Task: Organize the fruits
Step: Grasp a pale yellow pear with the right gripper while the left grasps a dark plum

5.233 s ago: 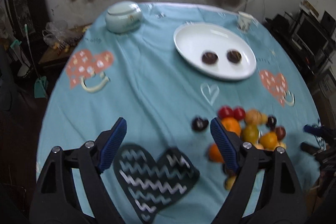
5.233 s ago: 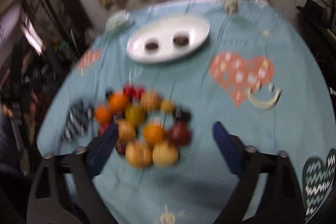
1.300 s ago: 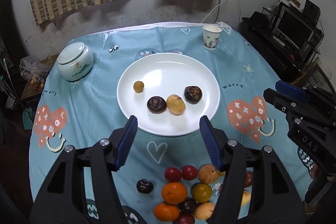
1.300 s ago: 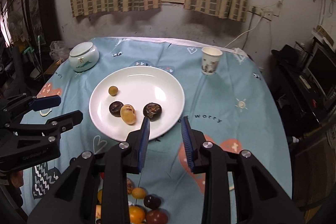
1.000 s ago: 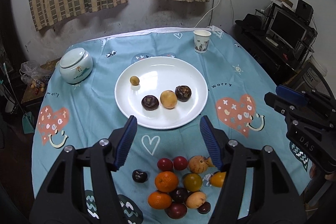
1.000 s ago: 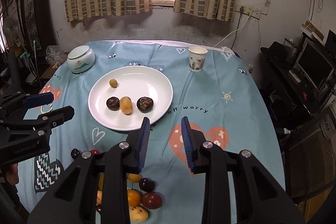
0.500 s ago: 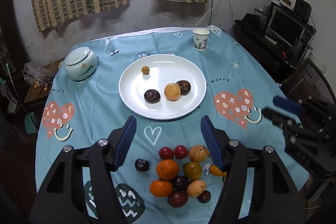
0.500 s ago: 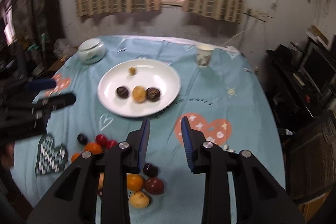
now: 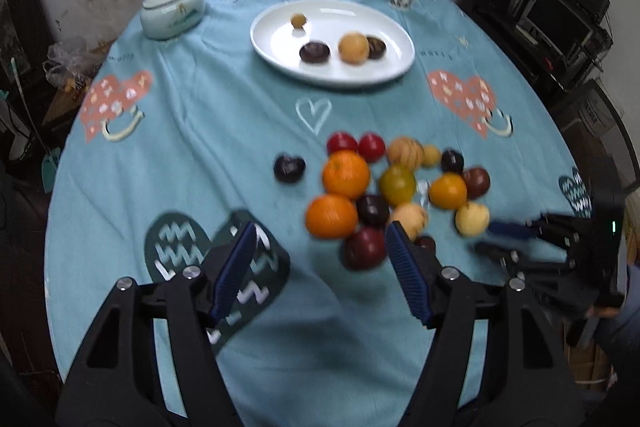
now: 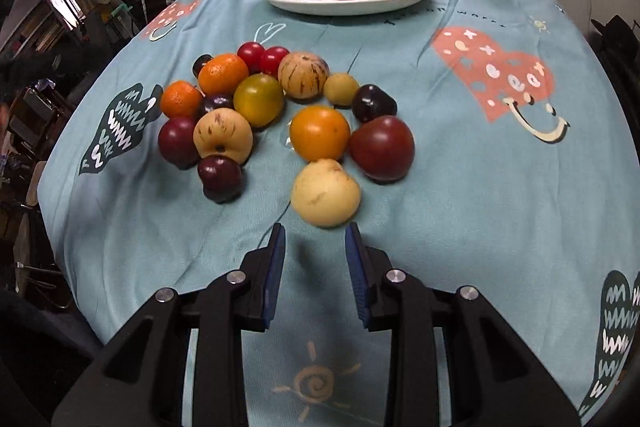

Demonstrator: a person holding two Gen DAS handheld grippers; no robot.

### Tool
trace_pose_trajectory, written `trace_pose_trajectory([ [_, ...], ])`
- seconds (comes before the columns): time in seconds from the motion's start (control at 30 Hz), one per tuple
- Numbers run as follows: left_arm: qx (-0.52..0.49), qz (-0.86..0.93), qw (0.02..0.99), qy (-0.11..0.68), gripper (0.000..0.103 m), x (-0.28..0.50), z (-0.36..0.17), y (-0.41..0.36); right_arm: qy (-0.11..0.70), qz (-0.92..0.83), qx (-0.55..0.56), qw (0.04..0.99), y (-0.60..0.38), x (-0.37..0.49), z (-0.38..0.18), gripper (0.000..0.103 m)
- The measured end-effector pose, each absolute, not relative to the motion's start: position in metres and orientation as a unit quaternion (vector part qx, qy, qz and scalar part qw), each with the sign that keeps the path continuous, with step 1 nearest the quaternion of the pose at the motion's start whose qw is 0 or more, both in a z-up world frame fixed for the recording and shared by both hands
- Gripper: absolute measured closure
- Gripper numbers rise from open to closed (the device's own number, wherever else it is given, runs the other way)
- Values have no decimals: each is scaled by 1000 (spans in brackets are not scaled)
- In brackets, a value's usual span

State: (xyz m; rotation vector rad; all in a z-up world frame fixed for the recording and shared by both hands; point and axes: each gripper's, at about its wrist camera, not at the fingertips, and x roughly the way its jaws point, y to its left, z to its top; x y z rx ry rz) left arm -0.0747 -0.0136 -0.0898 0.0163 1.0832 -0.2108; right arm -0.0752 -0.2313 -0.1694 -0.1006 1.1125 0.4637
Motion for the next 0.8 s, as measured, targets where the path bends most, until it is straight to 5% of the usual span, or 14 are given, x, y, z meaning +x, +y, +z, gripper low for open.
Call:
trace_pose_trajectory([
  [0.23,41,-158,821,547,34,-103,-112,-55,514,213,-60,829,-228,-60,-169,67],
  [0.27,45,-160,818,551,34,-104,-116,-62,515,212,-62,828,-228,-58,-171,62],
  [0.3,48,-163,815,553,34,-104,-118,-66,514,208,-63,830,-229,-56,-171,41],
  [0.33,49,-166,814,555,34,-104,-120,-72,511,211,-60,831,-230,-56,-171,39],
  [0.47,46,-164,810,562,34,-100,-128,-85,498,221,-66,836,-231,-53,-169,41],
  [0.57,35,-162,805,570,34,-96,-136,-94,508,243,-83,823,-229,-55,-170,64],
  [0.8,10,-131,804,580,38,-83,-151,-111,501,265,-63,821,-251,-65,-159,66],
])
